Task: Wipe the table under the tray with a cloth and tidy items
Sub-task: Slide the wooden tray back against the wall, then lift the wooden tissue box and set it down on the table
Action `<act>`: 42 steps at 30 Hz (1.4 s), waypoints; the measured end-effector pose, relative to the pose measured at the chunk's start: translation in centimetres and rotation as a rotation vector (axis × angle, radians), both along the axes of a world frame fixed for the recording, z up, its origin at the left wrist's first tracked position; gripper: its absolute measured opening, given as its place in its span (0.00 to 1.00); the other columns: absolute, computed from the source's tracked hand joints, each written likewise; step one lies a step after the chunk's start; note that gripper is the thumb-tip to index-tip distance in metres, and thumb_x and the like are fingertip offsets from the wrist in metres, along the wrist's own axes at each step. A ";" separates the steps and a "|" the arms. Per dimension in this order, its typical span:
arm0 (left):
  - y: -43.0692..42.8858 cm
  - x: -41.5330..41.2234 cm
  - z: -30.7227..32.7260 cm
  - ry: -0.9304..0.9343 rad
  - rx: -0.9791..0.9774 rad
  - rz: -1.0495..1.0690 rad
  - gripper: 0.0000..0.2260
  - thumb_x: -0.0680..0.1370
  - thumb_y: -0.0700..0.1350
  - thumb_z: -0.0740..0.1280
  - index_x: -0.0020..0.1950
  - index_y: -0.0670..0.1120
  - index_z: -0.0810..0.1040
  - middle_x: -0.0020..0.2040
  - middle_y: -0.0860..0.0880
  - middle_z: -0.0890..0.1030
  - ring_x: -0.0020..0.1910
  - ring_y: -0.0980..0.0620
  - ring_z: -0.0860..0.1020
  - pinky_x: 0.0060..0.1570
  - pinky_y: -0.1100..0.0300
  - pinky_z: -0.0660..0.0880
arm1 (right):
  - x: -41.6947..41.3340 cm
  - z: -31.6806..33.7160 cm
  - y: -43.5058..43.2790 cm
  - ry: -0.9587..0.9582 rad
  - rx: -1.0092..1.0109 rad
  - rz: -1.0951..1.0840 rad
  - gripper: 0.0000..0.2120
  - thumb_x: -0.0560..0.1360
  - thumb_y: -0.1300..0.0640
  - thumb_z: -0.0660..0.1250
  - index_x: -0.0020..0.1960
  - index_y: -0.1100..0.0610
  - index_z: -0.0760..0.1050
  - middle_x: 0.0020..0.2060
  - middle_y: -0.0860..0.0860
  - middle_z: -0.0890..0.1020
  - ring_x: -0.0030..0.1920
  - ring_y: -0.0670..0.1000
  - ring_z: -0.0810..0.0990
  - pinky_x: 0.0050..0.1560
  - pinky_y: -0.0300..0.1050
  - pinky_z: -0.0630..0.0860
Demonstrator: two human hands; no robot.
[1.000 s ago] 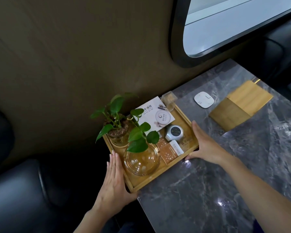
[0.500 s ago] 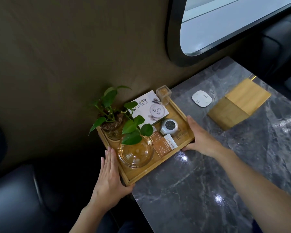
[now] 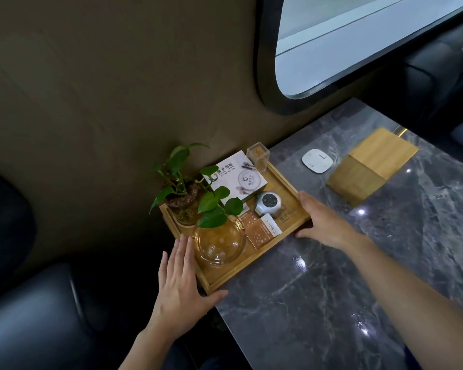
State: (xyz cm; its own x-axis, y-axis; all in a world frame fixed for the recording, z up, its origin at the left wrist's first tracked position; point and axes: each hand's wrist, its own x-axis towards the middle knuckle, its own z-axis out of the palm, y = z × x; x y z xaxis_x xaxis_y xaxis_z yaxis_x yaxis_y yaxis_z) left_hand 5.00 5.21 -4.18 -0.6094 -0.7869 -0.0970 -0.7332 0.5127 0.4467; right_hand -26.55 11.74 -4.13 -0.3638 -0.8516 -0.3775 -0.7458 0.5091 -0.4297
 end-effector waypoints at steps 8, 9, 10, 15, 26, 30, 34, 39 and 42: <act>2.9 -5.0 4.1 0.362 -0.147 -0.116 0.19 0.73 0.54 0.62 0.58 0.44 0.74 0.53 0.47 0.80 0.52 0.54 0.73 0.52 0.64 0.66 | -1.0 2.5 3.2 0.093 -0.198 -0.141 0.25 0.73 0.53 0.67 0.67 0.57 0.66 0.64 0.55 0.74 0.62 0.56 0.74 0.61 0.52 0.71; 2.6 -6.2 4.6 0.369 -0.112 -0.142 0.17 0.73 0.54 0.62 0.57 0.45 0.75 0.52 0.48 0.80 0.51 0.54 0.75 0.51 0.64 0.68 | -1.2 2.9 3.5 0.102 -0.215 -0.187 0.23 0.73 0.53 0.67 0.66 0.57 0.68 0.62 0.56 0.76 0.60 0.57 0.75 0.59 0.52 0.73; 2.3 -7.5 5.0 0.366 -0.079 -0.166 0.16 0.74 0.54 0.62 0.56 0.46 0.76 0.51 0.49 0.81 0.50 0.54 0.77 0.50 0.64 0.70 | -1.5 3.3 3.9 0.102 -0.236 -0.241 0.20 0.74 0.54 0.66 0.64 0.57 0.70 0.58 0.56 0.79 0.57 0.57 0.77 0.57 0.52 0.74; 0.5 -15.1 7.5 0.380 -0.005 -0.255 0.15 0.75 0.52 0.63 0.56 0.45 0.78 0.51 0.48 0.82 0.50 0.51 0.79 0.49 0.54 0.78 | -3.0 5.0 5.9 0.119 -0.396 -0.535 0.10 0.74 0.57 0.65 0.54 0.58 0.79 0.49 0.57 0.84 0.49 0.58 0.80 0.49 0.49 0.75; -1.4 -30.7 8.5 0.251 0.195 -0.424 0.37 0.72 0.56 0.68 0.74 0.46 0.54 0.72 0.44 0.62 0.70 0.45 0.62 0.69 0.46 0.63 | -8.0 6.7 4.5 -0.355 -0.644 -1.077 0.32 0.76 0.46 0.61 0.74 0.57 0.54 0.71 0.57 0.65 0.70 0.56 0.65 0.67 0.50 0.63; -0.2 -33.4 6.3 0.119 0.199 -0.450 0.47 0.67 0.62 0.70 0.75 0.49 0.45 0.76 0.43 0.52 0.73 0.40 0.54 0.70 0.40 0.58 | -8.4 5.8 3.1 -0.630 -0.715 -1.060 0.27 0.77 0.45 0.57 0.73 0.54 0.57 0.70 0.54 0.69 0.67 0.54 0.69 0.68 0.54 0.66; 1.0 -34.5 5.1 0.153 0.257 -0.382 0.44 0.69 0.58 0.69 0.75 0.47 0.45 0.76 0.41 0.48 0.72 0.38 0.53 0.70 0.42 0.56 | -8.7 5.1 2.2 -0.589 -0.717 -1.039 0.22 0.76 0.46 0.59 0.68 0.53 0.65 0.62 0.54 0.76 0.60 0.53 0.76 0.64 0.57 0.71; 0.2 -34.7 5.6 0.317 0.361 -0.189 0.37 0.71 0.56 0.68 0.73 0.46 0.53 0.69 0.45 0.57 0.67 0.41 0.61 0.66 0.47 0.65 | -8.5 5.9 1.2 -0.401 -0.647 -0.968 0.21 0.72 0.43 0.62 0.60 0.53 0.71 0.55 0.53 0.80 0.56 0.53 0.77 0.61 0.56 0.73; -1.1 -33.9 5.7 0.402 0.640 -0.073 0.35 0.71 0.58 0.68 0.72 0.48 0.57 0.67 0.49 0.59 0.59 0.49 0.68 0.58 0.53 0.71 | -8.2 7.0 0.7 -0.356 -0.637 -0.878 0.18 0.73 0.44 0.61 0.58 0.53 0.72 0.52 0.51 0.79 0.54 0.51 0.77 0.58 0.50 0.73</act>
State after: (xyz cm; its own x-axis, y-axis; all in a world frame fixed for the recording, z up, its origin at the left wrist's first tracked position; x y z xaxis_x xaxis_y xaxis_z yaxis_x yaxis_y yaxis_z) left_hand -28.93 4.11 1.49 -0.7424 -0.6081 -0.2810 -0.4256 0.1042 0.8989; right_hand -34.71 12.40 2.86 -0.8872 -0.4293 -0.1689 -0.0236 0.4079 -0.9127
